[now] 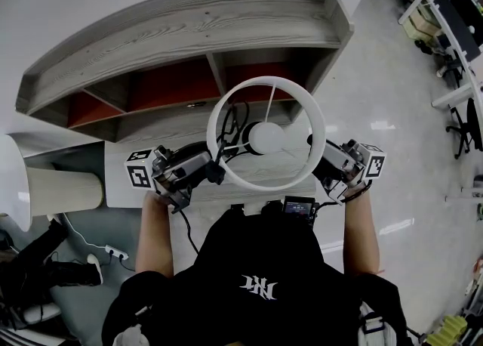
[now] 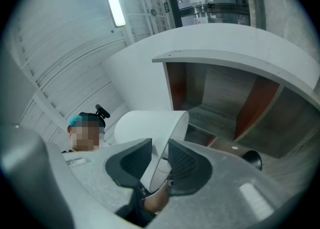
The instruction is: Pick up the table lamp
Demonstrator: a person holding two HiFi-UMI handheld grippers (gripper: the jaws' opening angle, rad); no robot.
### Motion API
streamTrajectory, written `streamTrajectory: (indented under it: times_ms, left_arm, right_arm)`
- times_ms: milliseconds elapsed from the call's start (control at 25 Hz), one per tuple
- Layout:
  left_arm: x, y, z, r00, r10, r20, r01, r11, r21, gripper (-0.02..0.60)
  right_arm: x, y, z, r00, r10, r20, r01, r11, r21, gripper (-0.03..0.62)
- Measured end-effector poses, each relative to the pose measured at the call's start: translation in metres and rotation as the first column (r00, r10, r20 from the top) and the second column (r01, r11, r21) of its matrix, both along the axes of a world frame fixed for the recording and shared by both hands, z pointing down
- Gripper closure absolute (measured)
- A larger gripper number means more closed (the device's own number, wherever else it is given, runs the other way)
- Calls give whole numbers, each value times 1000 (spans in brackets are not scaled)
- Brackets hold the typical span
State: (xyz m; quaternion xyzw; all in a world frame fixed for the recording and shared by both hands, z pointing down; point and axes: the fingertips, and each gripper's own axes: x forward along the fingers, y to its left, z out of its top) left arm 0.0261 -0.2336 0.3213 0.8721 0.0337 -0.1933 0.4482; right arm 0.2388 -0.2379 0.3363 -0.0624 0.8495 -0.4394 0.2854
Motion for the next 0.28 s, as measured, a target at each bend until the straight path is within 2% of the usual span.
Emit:
streamTrajectory:
  times_ms: [280]
  left_arm:
    - [0,0,-1,1000,12,7,-12,1000,-3,472]
  right_arm:
    - [0,1,-1,1000,8,-1,-8,1000,-2,490]
